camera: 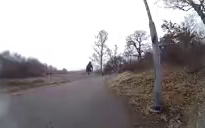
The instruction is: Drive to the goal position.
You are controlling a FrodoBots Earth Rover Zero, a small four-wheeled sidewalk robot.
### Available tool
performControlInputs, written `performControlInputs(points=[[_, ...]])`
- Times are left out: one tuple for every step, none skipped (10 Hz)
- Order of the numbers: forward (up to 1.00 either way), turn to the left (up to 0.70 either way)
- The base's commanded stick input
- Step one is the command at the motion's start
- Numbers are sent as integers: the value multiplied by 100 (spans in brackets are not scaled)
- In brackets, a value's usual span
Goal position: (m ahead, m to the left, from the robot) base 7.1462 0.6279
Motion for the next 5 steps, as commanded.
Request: performControlInputs(points=[[70, 0], [70, 0], [70, 0], [70, 0], [70, 0]])
